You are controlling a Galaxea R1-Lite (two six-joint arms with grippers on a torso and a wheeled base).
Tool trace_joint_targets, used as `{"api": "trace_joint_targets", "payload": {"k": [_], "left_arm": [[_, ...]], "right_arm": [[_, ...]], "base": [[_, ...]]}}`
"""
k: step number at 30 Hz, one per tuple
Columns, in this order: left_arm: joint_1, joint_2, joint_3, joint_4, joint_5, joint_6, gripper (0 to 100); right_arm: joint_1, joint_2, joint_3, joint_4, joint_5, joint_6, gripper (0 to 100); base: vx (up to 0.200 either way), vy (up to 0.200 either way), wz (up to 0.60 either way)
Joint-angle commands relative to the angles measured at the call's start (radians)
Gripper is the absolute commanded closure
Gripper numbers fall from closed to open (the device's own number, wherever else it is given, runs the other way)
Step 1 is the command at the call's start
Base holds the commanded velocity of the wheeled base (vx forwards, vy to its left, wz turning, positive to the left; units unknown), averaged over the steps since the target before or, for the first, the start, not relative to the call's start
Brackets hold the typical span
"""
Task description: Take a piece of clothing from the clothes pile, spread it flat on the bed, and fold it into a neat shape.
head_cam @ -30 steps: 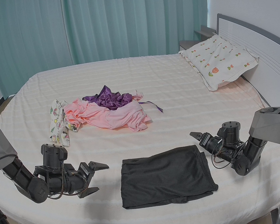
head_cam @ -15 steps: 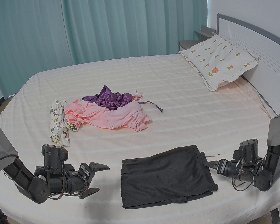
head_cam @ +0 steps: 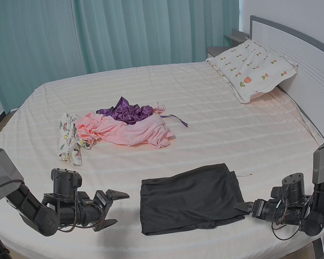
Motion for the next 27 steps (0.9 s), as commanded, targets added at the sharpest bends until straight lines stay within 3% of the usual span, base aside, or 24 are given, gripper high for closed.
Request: {"api": "trace_joint_targets", "payload": {"k": [1,12,13,27], "left_arm": [[0.000,0.006,0.000,-0.001,0.000,0.002,0],[0.000,0.011,0.000,-0.001,0.000,0.002,0],[0.000,0.011,0.000,-0.001,0.000,0.002,0],[0.000,0.012,0.000,-0.001,0.000,0.002,0]], "right_arm": [[0.015,0.021,-0.007,-0.003,0.000,0.001,0],[0.010,0.071,-0.070,-0.057,-0.003,0.001,0],[0.016,0.071,-0.065,-0.055,-0.006,0.001,100],[0.007,0.047,0.054,-0.122,-0.014,-0.003,100]], "base": [[0.000,0.000,0.00],[0.000,0.000,0.00],[0.000,0.000,0.00],[0.000,0.000,0.00]]}}
